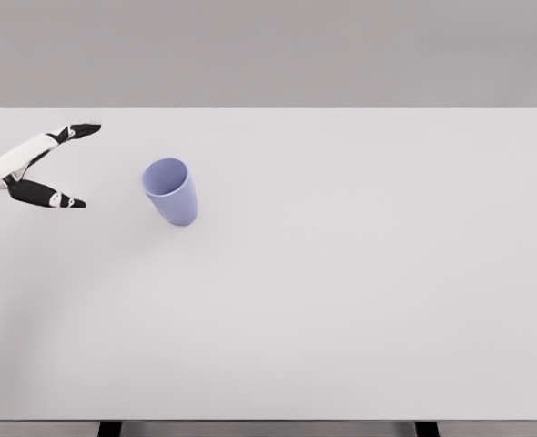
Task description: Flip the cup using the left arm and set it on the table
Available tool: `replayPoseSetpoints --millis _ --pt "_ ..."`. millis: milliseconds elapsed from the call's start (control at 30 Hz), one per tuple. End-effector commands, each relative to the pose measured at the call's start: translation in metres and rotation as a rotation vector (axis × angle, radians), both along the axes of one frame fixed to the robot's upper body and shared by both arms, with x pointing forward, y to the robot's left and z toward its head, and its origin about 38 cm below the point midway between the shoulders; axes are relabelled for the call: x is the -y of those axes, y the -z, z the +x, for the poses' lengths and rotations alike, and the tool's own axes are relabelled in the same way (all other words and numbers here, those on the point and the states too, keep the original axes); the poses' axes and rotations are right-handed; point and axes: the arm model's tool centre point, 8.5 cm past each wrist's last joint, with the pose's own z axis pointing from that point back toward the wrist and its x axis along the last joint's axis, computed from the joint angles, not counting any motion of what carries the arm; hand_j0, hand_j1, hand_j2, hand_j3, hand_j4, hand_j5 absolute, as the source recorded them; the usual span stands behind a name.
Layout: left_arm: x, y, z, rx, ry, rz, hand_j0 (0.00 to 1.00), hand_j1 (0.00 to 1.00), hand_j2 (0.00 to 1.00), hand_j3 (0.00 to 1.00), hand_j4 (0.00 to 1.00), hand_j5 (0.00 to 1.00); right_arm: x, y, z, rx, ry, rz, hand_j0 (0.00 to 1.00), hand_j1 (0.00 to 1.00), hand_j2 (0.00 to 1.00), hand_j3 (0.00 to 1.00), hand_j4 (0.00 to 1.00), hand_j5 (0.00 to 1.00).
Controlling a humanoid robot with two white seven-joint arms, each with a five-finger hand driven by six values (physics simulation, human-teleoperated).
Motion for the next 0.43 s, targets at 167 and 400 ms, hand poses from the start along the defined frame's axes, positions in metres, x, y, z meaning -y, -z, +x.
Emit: replayPoseSetpoints --millis 167,400 --pt "-0.0006 0.0025 -0.0006 -0.010 0.006 0.071 1.00 1.00 1.00 1.00 1.00 1.00 0.0000 0.0000 -0.0001 0.000 0.000 0.000 1.00 1.00 1.00 1.00 1.00 1.00" --pt "0.0028 0.0044 0.0000 -0.011 0.011 0.065 1.00 1.00 1.00 1.00 1.00 1.00 0.0000 0.0000 0.0004 0.001 0.000 0.000 1.00 1.00 1.00 1.00 1.00 1.00"
